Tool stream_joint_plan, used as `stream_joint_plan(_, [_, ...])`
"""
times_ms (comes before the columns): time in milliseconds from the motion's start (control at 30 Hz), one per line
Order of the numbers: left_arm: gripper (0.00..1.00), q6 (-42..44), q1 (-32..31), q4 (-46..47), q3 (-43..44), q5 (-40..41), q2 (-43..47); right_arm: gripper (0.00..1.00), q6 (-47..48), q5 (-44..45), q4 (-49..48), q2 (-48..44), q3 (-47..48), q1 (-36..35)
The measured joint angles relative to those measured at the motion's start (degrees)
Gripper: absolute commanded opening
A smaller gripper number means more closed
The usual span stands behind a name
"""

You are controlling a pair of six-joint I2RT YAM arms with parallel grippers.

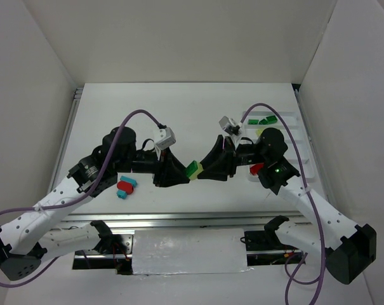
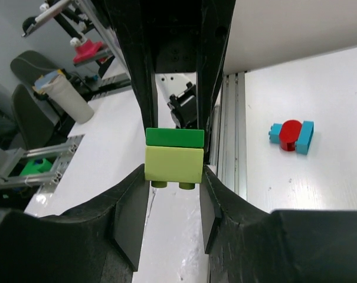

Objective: Sort the legos into containers by color

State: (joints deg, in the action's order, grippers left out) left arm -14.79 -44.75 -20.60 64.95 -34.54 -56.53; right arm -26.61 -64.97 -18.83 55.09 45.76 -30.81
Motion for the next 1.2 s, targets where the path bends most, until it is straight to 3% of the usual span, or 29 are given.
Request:
stream_joint_plan(333, [0.00,-0.02,0.15,-0.11,0.00,-0.37,-0.17,0.03,1.46,-3.04,0.04,-0.22,-1.57,1.09])
stream_joint_plan(467, [0.00,-0.44,0.37,0.35,0.00,-0.79,-0.17,0.50,-4.50,-3.13,-7.13,0.20,-3.52,1.27])
stream_joint_plan(567, [0.00,-0.42,0.74,0.72,0.00,-1.22,0.02,0.65,-9.09,-3.43,-10.82,1.07,-4.11,1.77])
stream_joint_plan(933, [0.00,-0.42,1.07,1.49,0.00,-1.77,1.16,0.67,-15.91,0.15,-14.82,-0.28,-4.17,1.49])
stream_joint_plan(1200, [0.00,-0.46,1.07,1.70,0.00,-1.97,1.16,0.59,-13.00,4.66,-11.67,-0.37,-2.23,-3.32])
